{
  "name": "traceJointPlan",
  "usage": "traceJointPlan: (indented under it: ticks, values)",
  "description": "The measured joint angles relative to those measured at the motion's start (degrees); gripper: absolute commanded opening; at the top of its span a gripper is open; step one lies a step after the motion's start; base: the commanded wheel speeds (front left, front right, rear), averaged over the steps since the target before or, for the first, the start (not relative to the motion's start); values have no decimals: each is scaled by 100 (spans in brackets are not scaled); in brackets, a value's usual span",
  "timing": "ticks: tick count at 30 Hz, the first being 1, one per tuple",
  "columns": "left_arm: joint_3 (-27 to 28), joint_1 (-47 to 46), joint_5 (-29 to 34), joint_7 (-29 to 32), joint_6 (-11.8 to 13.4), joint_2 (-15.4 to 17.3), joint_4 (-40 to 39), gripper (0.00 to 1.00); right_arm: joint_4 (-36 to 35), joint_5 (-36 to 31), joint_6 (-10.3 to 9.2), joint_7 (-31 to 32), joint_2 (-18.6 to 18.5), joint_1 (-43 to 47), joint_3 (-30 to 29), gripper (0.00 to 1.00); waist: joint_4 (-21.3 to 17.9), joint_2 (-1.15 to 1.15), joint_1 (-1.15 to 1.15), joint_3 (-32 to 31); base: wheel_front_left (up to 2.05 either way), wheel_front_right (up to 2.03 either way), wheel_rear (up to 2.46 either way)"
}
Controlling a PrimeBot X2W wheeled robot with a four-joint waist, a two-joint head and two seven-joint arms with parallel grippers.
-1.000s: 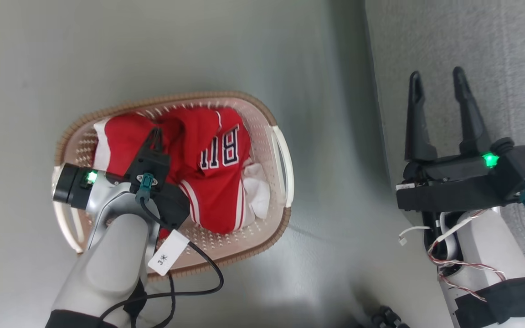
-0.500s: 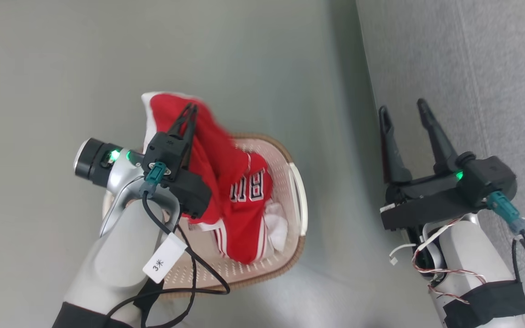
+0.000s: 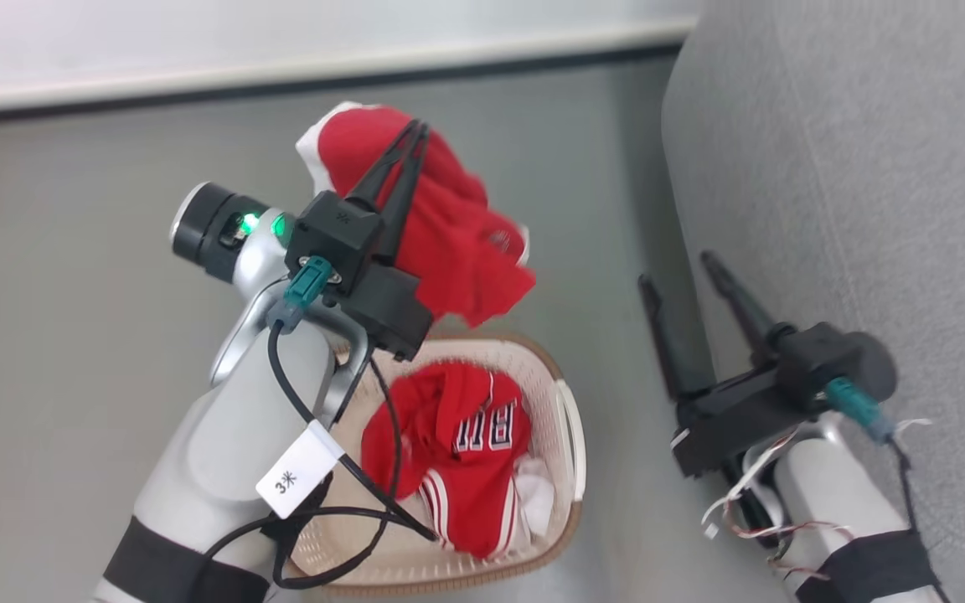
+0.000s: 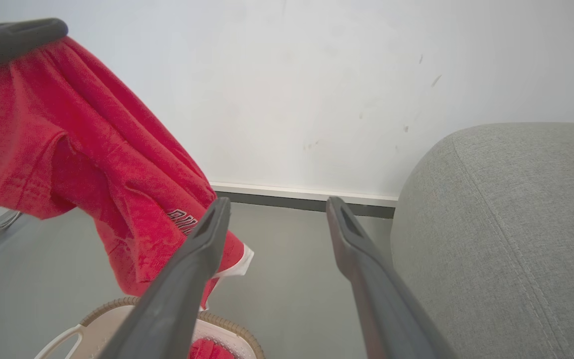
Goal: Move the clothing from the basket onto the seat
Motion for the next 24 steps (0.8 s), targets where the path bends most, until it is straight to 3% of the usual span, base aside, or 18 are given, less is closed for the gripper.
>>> traceJointPlan:
  ticks: [13,20,24]
  values:
    - [-409,-112,-544,70,0,-1,182,0,845,-138,99,0,56,-140,1056,100,16,0,0,-1128,0,0,0]
    - [-964,51,-967,179,9,-8,190,0,1090,85,99,0,56,-135,2371,100,0,0,0,-1726,0,0,0]
    - [-1230,242,-1216,309,65,-4,24,0,1171,199,100,0,54,-117,2759,100,35,0,0,-2047,0,0,0]
